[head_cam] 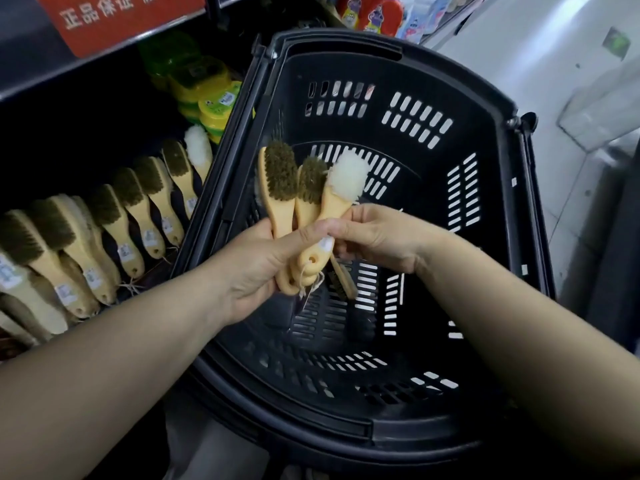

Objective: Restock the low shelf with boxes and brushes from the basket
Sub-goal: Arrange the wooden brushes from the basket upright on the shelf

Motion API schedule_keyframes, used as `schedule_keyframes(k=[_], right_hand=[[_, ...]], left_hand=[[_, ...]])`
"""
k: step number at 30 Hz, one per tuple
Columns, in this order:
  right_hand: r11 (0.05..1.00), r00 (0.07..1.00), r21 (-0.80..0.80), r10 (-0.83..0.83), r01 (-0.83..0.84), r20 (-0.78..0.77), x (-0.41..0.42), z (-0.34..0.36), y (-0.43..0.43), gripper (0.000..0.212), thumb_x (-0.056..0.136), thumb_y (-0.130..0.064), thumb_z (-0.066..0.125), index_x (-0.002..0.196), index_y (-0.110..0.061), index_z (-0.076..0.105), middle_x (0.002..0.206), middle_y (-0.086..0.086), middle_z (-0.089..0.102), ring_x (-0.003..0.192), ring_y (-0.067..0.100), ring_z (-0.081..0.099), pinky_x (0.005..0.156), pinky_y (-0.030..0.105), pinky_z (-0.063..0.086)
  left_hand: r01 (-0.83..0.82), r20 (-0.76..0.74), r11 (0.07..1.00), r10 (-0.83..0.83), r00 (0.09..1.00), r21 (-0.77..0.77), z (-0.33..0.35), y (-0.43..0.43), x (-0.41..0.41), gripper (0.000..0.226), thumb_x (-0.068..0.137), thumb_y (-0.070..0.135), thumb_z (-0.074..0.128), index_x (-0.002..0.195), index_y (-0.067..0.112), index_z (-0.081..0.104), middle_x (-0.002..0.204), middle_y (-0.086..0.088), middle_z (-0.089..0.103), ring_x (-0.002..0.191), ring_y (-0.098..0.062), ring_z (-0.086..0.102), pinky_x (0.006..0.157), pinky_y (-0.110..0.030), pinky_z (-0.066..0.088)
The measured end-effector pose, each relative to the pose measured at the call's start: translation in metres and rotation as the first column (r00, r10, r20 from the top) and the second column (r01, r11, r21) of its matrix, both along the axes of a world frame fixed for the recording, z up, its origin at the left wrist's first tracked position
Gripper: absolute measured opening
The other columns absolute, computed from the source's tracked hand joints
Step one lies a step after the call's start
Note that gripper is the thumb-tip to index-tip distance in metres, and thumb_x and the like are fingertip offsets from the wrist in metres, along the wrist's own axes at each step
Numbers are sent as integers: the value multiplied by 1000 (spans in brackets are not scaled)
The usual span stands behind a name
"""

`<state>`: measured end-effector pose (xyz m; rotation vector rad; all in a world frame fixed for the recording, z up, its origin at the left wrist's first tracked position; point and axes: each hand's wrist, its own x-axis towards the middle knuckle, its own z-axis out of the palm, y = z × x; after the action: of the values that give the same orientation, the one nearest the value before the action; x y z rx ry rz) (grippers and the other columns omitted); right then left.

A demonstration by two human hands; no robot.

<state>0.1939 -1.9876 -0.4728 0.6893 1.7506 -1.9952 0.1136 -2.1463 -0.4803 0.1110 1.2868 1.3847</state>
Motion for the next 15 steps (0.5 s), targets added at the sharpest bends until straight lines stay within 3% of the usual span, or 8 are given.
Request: schedule_keyframes(k=[5,8,9,10,11,13,14,15], right_hand=[[970,972,-74,225,-230,-68,-19,-8,21,48,59,-52,79,82,-10,70,76,5,58,70,9,52,68,20,40],[898,909,-154,415,-413,-19,-18,-33,51,15,79,-16,71,93,-10,70,85,-5,69,81,5,63,80,19,52],[908,912,-143,405,-394,66,-16,-46,62,17,79,-7,68,94,-14,72,89,-5,71,85,7,64,85,23,53],[937,918,-51,350,-347,184,-14,-63,70,20,78,-5,68,94,-16,72,92,-3,71,88,10,64,92,30,52],[936,914,149,261,-318,310,-11,-85,76,20,79,-8,68,97,-17,71,97,-1,70,92,13,62,96,35,49],[733,858,541,112,-412,501,-3,-137,74,28,86,-21,65,113,-14,63,113,7,65,99,21,59,94,34,47],[667,832,603,47,-437,552,3,-161,64,39,88,-26,63,122,-10,56,116,10,62,100,24,59,87,31,47],[694,807,585,-11,-419,590,9,-181,50,50,88,-29,63,129,-5,47,116,13,60,97,25,60,80,29,48]], left_hand=[[9,44,999,-10,999,33,-2,0,-3,44,60,23,75,103,18,66,69,1,62,60,-9,54,49,-20,40],[-52,-76,991,43,996,-120,-10,1,-2,35,69,14,74,102,17,63,68,-5,56,54,-11,44,46,-21,32],[-72,-119,984,53,991,-164,-11,2,-1,30,73,12,71,101,19,62,73,-8,58,59,-15,46,50,-25,33],[-89,-140,978,63,988,-188,-12,2,0,27,75,12,69,100,21,62,80,-9,61,66,-18,48,55,-27,33],[-99,-145,976,71,987,-193,-11,3,1,25,77,13,68,99,23,63,84,-10,63,72,-21,49,58,-29,33],[-99,-131,979,76,988,-176,-11,3,1,25,79,13,67,101,23,63,94,-14,66,82,-23,50,67,-34,35],[-95,-120,982,76,990,-161,-10,3,1,26,79,13,67,103,22,63,98,-16,67,86,-24,50,70,-35,35],[-86,-108,986,72,992,-141,-8,3,1,27,79,13,67,105,21,63,100,-15,67,88,-24,50,71,-35,35]])
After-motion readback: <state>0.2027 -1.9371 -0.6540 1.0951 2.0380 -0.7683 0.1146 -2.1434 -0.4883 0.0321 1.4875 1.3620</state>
